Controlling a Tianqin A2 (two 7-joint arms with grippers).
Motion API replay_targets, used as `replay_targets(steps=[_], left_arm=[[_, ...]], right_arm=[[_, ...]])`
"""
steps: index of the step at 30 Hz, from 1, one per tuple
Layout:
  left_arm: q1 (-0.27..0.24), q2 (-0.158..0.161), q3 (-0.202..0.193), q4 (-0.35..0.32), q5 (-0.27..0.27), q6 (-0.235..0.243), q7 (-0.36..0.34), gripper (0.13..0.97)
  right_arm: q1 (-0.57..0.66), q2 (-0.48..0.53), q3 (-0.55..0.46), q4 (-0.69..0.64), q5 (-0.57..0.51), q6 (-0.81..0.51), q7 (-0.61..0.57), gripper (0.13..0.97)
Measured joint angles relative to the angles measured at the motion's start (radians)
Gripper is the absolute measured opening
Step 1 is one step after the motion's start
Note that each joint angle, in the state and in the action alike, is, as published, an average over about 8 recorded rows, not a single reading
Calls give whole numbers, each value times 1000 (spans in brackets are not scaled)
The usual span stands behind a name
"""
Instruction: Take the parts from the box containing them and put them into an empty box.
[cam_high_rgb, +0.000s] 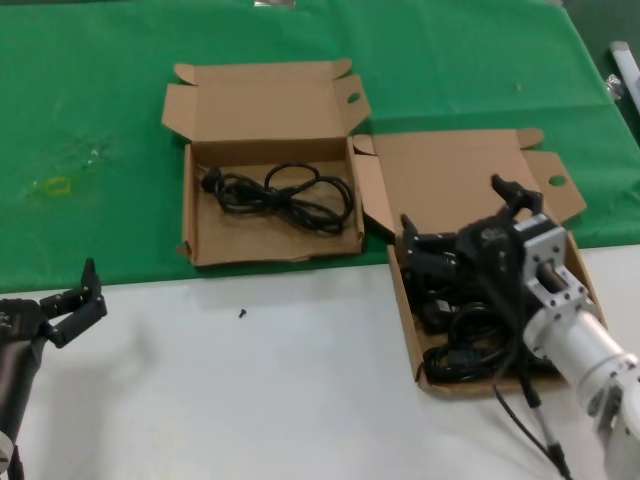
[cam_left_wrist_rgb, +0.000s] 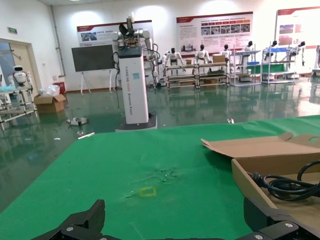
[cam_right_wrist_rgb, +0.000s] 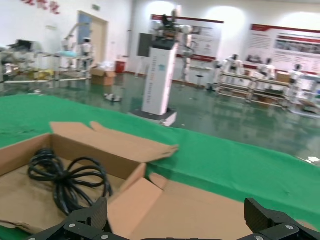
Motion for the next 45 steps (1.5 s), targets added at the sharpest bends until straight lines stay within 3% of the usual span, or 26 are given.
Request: replay_targets(steps=[13,45], left_arm=[[0,0,0,0,0,0,0,966],[0,0,0,0,0,0,0,966]], right_arm=[[-160,12,55,148,44,117,69,966],[-165,12,57,153,45,121,71,966]])
